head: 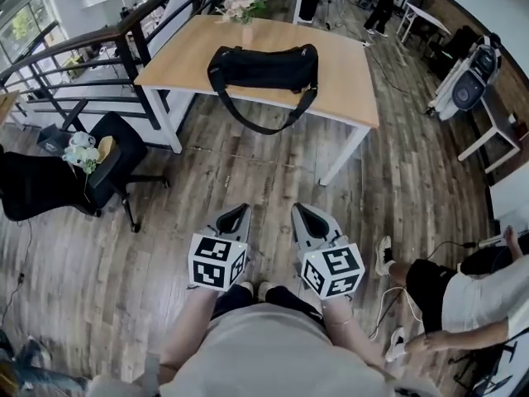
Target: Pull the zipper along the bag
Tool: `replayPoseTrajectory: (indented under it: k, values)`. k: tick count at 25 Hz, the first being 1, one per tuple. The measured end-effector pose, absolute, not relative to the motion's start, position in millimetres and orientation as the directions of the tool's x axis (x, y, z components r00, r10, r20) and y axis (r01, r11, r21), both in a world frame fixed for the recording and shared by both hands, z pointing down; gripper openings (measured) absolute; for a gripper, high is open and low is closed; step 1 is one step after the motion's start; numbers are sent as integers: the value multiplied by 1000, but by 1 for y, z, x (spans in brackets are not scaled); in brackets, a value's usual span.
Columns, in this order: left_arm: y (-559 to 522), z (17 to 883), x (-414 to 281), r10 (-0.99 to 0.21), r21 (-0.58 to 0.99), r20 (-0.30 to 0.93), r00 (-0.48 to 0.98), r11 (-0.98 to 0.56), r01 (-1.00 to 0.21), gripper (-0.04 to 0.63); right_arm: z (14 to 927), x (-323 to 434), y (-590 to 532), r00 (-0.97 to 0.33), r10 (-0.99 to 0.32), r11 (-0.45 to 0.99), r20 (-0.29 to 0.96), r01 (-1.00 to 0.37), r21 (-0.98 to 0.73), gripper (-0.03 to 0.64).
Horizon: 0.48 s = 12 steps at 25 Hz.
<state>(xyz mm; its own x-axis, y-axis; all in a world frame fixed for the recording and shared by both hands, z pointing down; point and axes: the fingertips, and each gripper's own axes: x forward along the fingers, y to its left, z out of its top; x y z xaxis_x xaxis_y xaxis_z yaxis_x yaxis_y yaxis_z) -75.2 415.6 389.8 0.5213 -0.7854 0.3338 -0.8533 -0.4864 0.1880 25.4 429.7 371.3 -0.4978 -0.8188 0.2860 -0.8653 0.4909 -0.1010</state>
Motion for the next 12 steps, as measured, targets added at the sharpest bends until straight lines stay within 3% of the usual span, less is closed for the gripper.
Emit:
replayPoseTrajectory:
  k: [12]
  values:
    - [407,363,-53,-798,162,248,549,-525,-836,23,356,37,423,-524,-820,507,228,-851,-133,8]
